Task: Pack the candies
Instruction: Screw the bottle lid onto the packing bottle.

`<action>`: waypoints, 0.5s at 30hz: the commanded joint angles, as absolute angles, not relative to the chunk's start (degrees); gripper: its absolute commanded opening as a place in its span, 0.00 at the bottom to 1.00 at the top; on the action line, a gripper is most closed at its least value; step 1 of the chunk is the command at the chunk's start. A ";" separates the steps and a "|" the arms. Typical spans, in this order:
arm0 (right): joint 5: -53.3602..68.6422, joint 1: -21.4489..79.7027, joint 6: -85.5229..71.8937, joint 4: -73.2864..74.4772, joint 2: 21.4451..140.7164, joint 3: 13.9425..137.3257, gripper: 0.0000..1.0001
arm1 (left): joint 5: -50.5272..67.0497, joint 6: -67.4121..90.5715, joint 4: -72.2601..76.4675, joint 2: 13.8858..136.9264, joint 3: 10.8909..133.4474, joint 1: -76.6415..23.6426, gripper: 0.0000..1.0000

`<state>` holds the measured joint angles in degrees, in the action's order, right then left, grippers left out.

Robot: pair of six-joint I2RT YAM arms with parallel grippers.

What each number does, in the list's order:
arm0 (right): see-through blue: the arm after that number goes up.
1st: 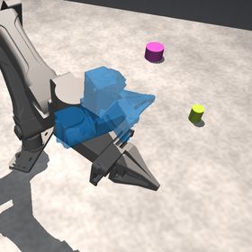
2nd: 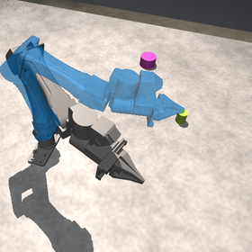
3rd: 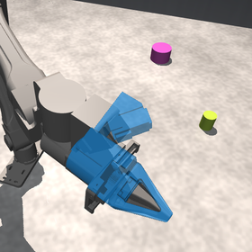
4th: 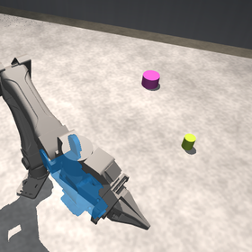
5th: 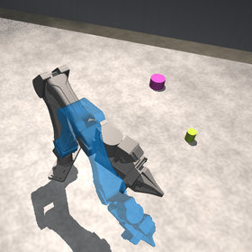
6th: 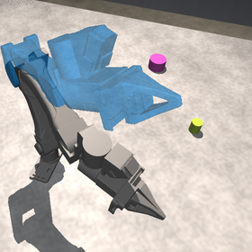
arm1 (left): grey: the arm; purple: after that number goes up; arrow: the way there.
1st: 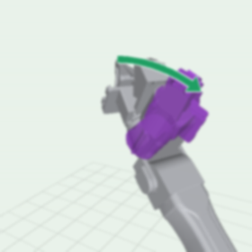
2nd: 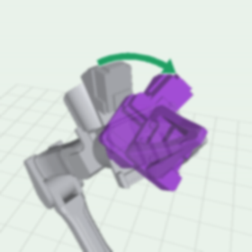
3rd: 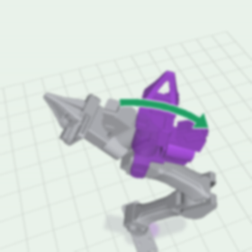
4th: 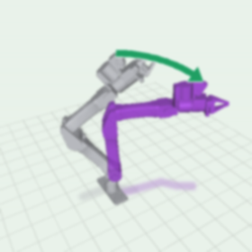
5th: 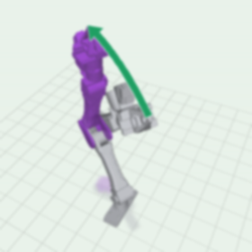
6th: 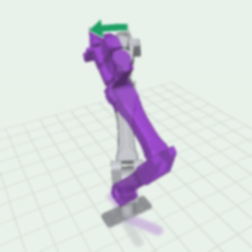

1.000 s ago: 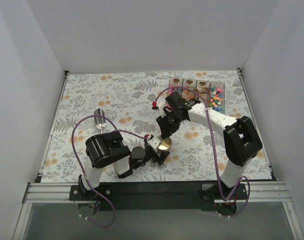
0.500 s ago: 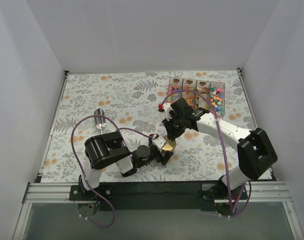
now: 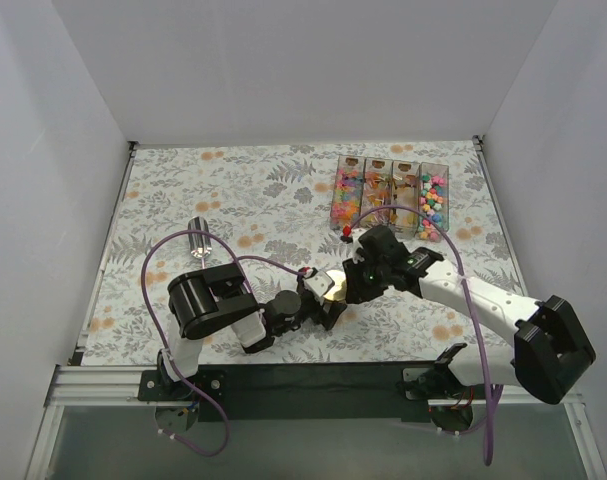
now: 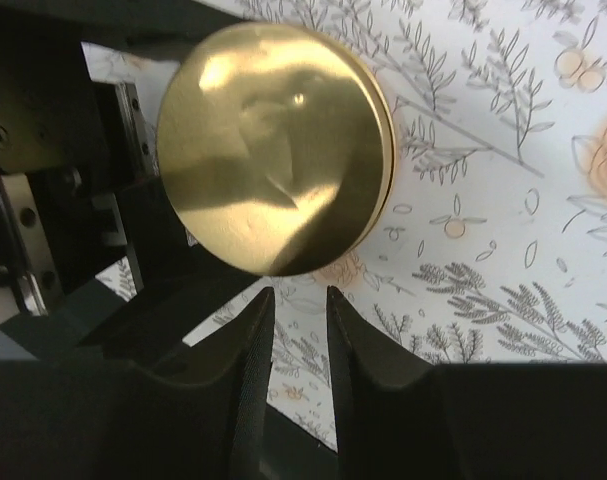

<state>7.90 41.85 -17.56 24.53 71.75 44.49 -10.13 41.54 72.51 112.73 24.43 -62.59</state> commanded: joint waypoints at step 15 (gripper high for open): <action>22.14 35.60 5.79 34.62 93.51 69.34 0.44 | -11.51 44.74 56.08 114.35 23.20 -61.61 0.79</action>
